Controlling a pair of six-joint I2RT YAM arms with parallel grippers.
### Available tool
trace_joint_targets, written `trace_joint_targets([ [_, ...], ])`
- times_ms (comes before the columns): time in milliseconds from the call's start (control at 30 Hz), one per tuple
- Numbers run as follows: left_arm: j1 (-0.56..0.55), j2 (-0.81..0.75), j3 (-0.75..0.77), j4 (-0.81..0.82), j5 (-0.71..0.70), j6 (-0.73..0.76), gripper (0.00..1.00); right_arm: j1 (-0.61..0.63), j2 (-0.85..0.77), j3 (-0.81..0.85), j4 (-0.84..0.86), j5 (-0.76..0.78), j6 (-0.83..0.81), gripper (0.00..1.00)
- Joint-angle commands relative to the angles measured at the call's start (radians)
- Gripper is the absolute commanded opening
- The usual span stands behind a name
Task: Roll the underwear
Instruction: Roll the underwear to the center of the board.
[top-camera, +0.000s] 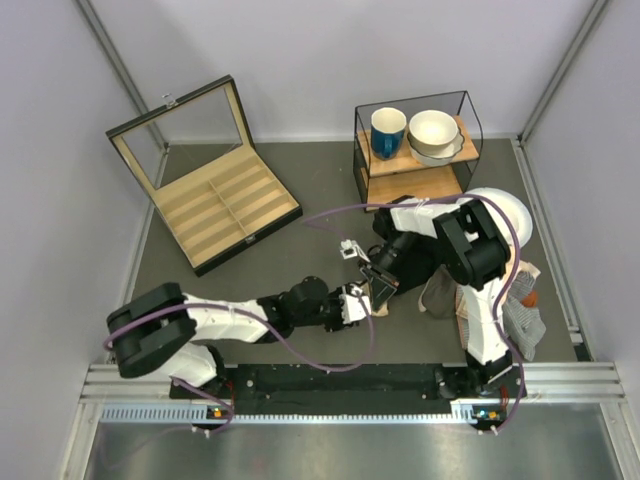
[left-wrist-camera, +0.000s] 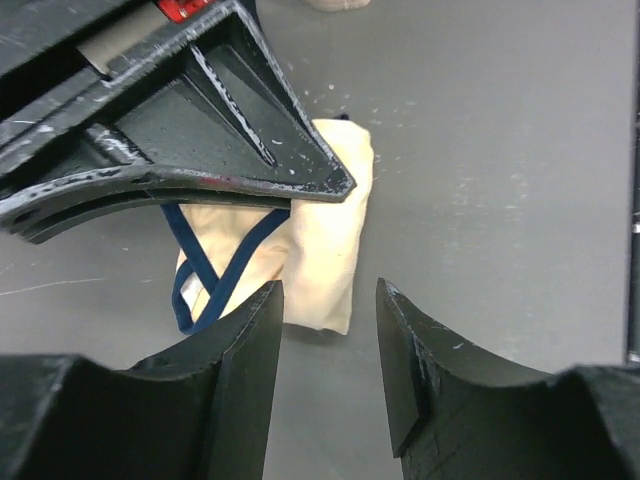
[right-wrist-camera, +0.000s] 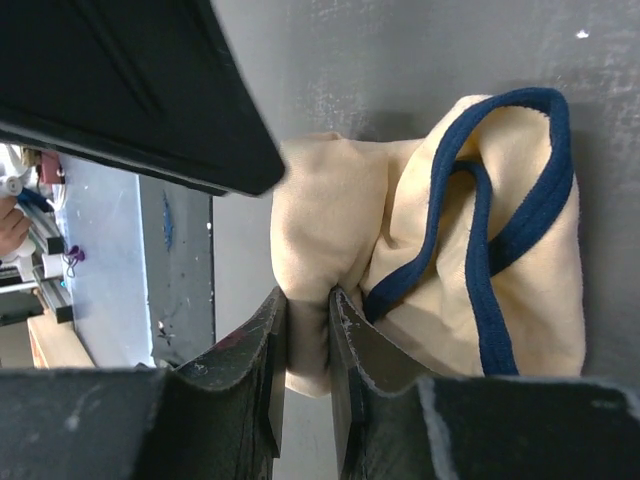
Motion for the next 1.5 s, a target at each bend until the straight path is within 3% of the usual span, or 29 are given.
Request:
trace_joint_targets([
  [0,-0.02,0.099,0.103,-0.097,-0.089,0.122,0.48,-0.001,0.018,0.009,-0.03,0.018,-0.009,0.19],
  [167,-0.028,0.179,0.167,-0.154,-0.112,0.126,0.46,-0.001,0.019,0.01,-0.03,0.023,-0.008,0.2],
  [233,-0.029,0.194,0.182,-0.186,-0.106,0.119,0.36,-0.001,0.018,0.012,-0.029,0.023,-0.006,0.23],
  [300,-0.028,0.21,0.205,-0.216,-0.089,0.094,0.18,-0.004,0.008,0.013,-0.028,0.026,0.004,0.28],
  [333,-0.028,0.211,0.213,-0.239,-0.077,0.08,0.04,-0.007,0.001,0.015,-0.024,0.026,0.007,0.32],
  [367,-0.025,0.217,0.218,-0.249,-0.043,0.057,0.0,-0.015,-0.027,0.018,-0.021,0.025,0.01,0.33],
  [633,0.136,0.303,0.282,-0.345,0.316,-0.166,0.0,-0.179,-0.283,-0.057,0.175,0.037,0.119,0.39],
  [833,0.288,0.536,0.437,-0.494,0.572,-0.337,0.0,-0.239,-0.534,-0.201,0.355,0.019,0.069,0.4],
  [900,0.326,0.593,0.471,-0.552,0.598,-0.406,0.02,-0.239,-0.594,-0.26,0.358,-0.052,-0.033,0.4],
  [1000,0.363,0.687,0.521,-0.583,0.632,-0.463,0.02,-0.221,-0.702,-0.359,0.36,-0.103,-0.206,0.5],
  [1100,0.388,0.733,0.538,-0.582,0.646,-0.51,0.03,-0.163,-0.772,-0.453,0.411,-0.056,-0.314,0.6],
  [1333,0.409,0.748,0.554,-0.569,0.624,-0.561,0.11,0.041,-0.82,-0.62,0.741,0.242,-0.232,0.61],
  [1467,0.414,0.736,0.549,-0.534,0.612,-0.596,0.2,0.117,-0.759,-0.637,0.8,0.376,-0.224,0.6],
])
